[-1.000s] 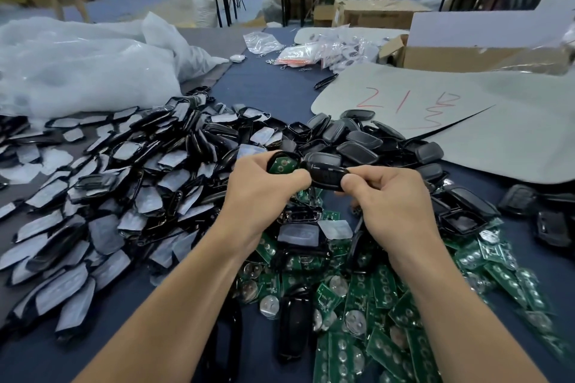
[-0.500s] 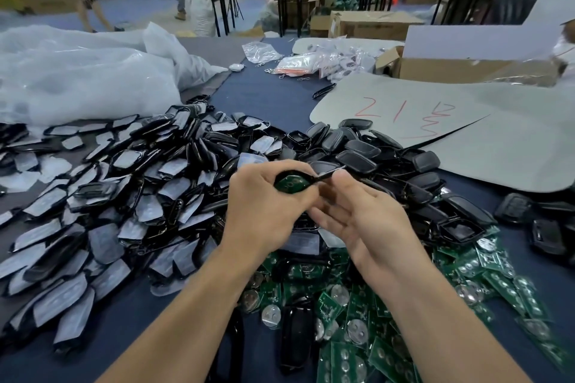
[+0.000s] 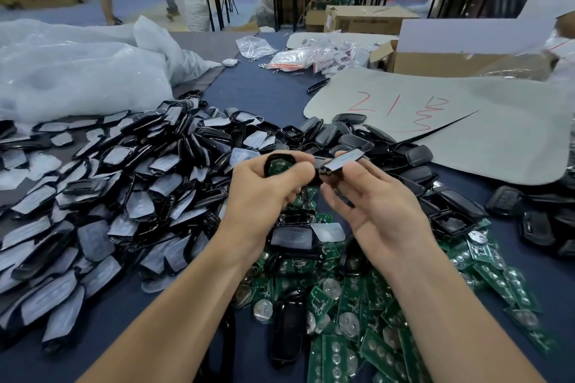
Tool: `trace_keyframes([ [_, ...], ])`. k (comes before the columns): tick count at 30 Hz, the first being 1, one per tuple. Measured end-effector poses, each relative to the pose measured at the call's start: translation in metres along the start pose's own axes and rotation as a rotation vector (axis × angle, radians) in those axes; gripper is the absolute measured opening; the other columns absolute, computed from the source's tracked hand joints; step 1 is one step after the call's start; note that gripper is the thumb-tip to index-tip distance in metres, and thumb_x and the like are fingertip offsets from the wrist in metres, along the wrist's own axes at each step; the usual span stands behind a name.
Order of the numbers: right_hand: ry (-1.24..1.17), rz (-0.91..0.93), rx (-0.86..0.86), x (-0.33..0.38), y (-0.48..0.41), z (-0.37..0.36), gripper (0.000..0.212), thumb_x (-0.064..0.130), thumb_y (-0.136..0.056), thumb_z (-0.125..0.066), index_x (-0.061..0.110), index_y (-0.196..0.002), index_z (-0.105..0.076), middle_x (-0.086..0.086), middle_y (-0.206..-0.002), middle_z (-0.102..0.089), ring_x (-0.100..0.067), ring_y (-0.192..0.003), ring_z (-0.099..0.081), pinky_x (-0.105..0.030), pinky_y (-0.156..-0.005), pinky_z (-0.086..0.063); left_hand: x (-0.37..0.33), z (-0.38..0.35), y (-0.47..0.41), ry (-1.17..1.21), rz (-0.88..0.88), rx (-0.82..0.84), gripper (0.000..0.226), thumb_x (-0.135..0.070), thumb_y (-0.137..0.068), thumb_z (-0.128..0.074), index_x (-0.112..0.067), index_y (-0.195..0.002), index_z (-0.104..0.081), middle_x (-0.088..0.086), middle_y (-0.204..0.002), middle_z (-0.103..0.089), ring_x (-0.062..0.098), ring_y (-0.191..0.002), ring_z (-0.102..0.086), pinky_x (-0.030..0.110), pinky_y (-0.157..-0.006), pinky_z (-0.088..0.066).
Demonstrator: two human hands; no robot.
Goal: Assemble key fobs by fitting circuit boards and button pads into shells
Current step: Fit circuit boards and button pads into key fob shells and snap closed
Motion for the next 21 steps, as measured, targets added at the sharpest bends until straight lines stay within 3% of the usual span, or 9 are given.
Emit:
trace_keyframes([
  [3,-0.021,-0.006,0.018,0.003,0.000,0.001,0.012,0.005,-0.097,-0.064,0.005,-0.104,-0.073,-0.012,-0.099,-0.079,-0.024,-0.090,-0.076,-0.034,-0.072,-0.063,0.010,0.001,0.001,0.212,0.132,0.001,0.027,-0.028,-0.085,-0.060,-0.019,-0.097,-0.083,0.001,-0.069,-0.062,0.010,-0.059,-0.053,0.020,-0.054,-0.045],
  [5,0.017,-0.016,0.057,0.000,0.000,-0.004,0.012,0.004,-0.097,-0.063,0.005,-0.104,-0.073,-0.012,-0.102,-0.078,-0.025,-0.092,-0.076,-0.034,-0.074,-0.063,0.012,0.007,0.000,0.240,0.155,-0.069,0.029,-0.023,-0.099,-0.052,-0.014,-0.102,-0.080,0.004,-0.073,-0.067,0.012,-0.063,-0.058,0.023,-0.061,-0.049],
  [8,0.136,-0.007,0.113,-0.005,0.003,-0.013,0.017,0.004,-0.096,-0.065,0.004,-0.111,-0.072,-0.013,-0.107,-0.076,-0.024,-0.092,-0.073,-0.036,-0.081,-0.063,0.011,0.017,-0.002,0.278,0.130,-0.164,0.030,-0.018,-0.106,-0.051,-0.015,-0.099,-0.080,0.005,-0.085,-0.075,0.015,-0.079,-0.069,0.033,-0.083,-0.060],
  [11,0.281,0.043,0.162,-0.006,0.007,-0.021,0.020,0.004,-0.097,-0.065,0.006,-0.115,-0.074,-0.015,-0.106,-0.075,-0.022,-0.091,-0.071,-0.037,-0.087,-0.062,0.010,0.013,-0.002,0.322,0.143,-0.147,0.028,-0.017,-0.104,-0.057,-0.020,-0.097,-0.084,0.005,-0.099,-0.080,0.021,-0.095,-0.075,0.044,-0.100,-0.057],
  [14,0.393,0.095,0.176,-0.005,0.009,-0.025,0.021,0.002,-0.096,-0.067,0.015,-0.108,-0.078,-0.010,-0.097,-0.077,-0.019,-0.088,-0.074,-0.035,-0.082,-0.063,0.010,0.009,-0.001,0.276,0.162,-0.118,0.023,-0.010,-0.100,-0.062,-0.018,-0.101,-0.083,0.007,-0.102,-0.081,0.023,-0.102,-0.076,0.036,-0.090,-0.060],
  [18,0.529,0.182,0.209,-0.001,0.013,-0.030,0.026,0.012,-0.087,-0.072,0.031,-0.102,-0.082,-0.001,-0.094,-0.081,-0.019,-0.090,-0.077,-0.035,-0.083,-0.063,0.005,0.011,-0.001,0.130,0.101,-0.113,0.025,0.001,-0.092,-0.071,-0.018,-0.103,-0.083,-0.010,-0.081,-0.078,0.000,-0.066,-0.068,0.012,-0.064,-0.051],
  [21,0.652,0.276,0.161,0.005,0.013,-0.029,0.033,0.022,-0.077,-0.073,0.045,-0.100,-0.080,0.007,-0.094,-0.081,-0.012,-0.090,-0.076,-0.038,-0.088,-0.061,0.001,0.018,-0.002,-0.074,0.023,-0.166,0.027,-0.004,-0.084,-0.080,-0.026,-0.098,-0.085,-0.016,-0.068,-0.072,-0.003,-0.052,-0.057,0.013,-0.058,-0.046],
])
Point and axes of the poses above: each hand's wrist, its own y-axis away from the middle knuckle, its own z-axis out of the back of the hand, x = y × z, the point moved 10 cm from there along -y, towards the middle knuckle
